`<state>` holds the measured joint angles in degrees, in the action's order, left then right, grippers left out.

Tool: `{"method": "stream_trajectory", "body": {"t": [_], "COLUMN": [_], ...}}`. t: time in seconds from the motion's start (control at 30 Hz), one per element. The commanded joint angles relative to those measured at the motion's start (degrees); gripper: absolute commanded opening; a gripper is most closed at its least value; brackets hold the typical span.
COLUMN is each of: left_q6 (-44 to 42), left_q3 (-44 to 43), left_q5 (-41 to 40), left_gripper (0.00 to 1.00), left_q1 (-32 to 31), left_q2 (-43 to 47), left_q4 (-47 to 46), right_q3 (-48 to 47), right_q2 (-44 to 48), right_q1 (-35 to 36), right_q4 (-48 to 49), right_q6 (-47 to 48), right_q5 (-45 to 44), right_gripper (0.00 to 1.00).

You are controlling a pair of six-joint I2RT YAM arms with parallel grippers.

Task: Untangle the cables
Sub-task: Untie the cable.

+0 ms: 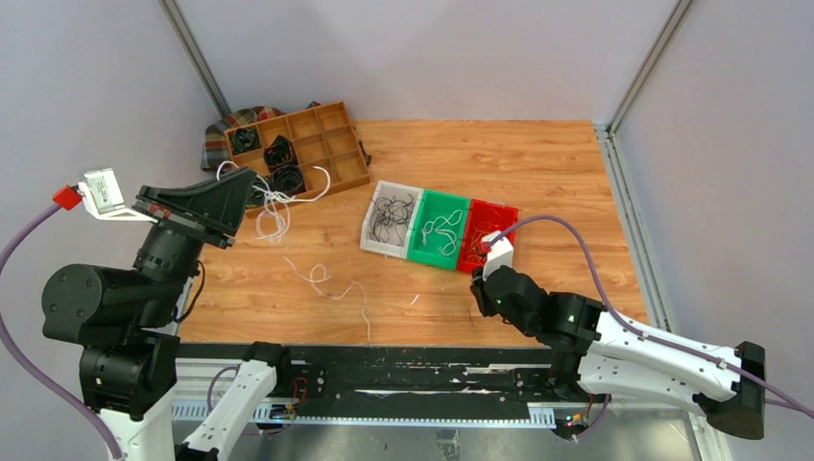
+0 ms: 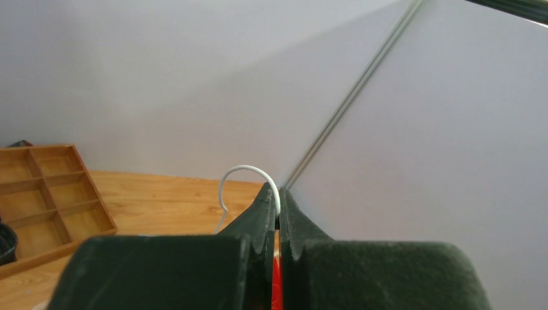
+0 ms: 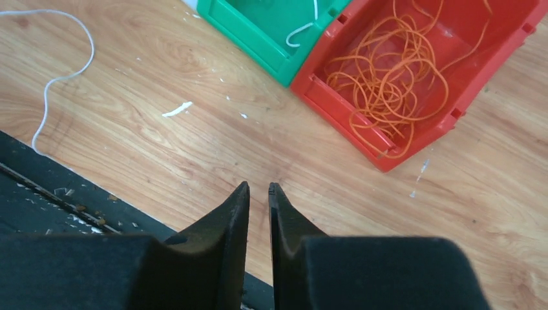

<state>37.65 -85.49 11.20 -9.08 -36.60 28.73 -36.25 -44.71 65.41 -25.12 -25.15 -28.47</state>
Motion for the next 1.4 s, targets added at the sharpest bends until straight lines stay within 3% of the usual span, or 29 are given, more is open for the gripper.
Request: {"method": "stream_trajectory", "body": {"t": [0.0, 0.07, 0.2, 0.43, 0.63, 0.77, 1.2, 1.37], "left_q6": [-1.2, -1.2, -1.0, 1.7, 3.2, 3.5, 5.9, 6.1], "left_q3": [0.7, 1.2, 2.3, 3.8, 4.0, 3.7, 2.6, 2.4], "left_q5": [3.6, 5.4, 7.2, 16.9, 21.3, 20.8, 21.6, 21.5], "left_gripper": [0.00, 0.00, 0.01, 0.01, 0.00, 0.01, 0.01, 0.01], "left_q1": [0.4, 0.4, 0.4, 0.4, 0.4, 0.4, 0.4, 0.4], "left_q2": [0.9, 0.9, 1.4, 1.3, 1.1, 1.0, 0.4, 0.0], "left_q4": [-2.8, -2.9, -3.6, -6.8, -8.0, -7.8, -6.2, -5.6], "right_q3": [-4.6, -6.2, -14.2, -26.1, -28.6, -24.8, -24.0, -25.2], "right_q2": [1.7, 2.3, -3.5, -19.0, -25.7, -26.3, -28.5, -30.2], "right_q1": [-1.0, -1.0, -0.9, -0.7, -0.7, 0.5, 10.4, 12.8], "right_q4": [7.0, 16.1, 25.6, 38.5, 50.6, 65.0, 75.1, 76.7], "right_q6": [5.2, 8.4, 11.8, 15.2, 14.7, 16.4, 43.2, 48.2], "right_q5": [5.9, 12.0, 22.5, 33.7, 37.6, 39.7, 28.6, 26.0], "right_gripper": [0.30, 0.41, 0.55, 0.70, 0.71, 0.71, 0.70, 0.60]}}
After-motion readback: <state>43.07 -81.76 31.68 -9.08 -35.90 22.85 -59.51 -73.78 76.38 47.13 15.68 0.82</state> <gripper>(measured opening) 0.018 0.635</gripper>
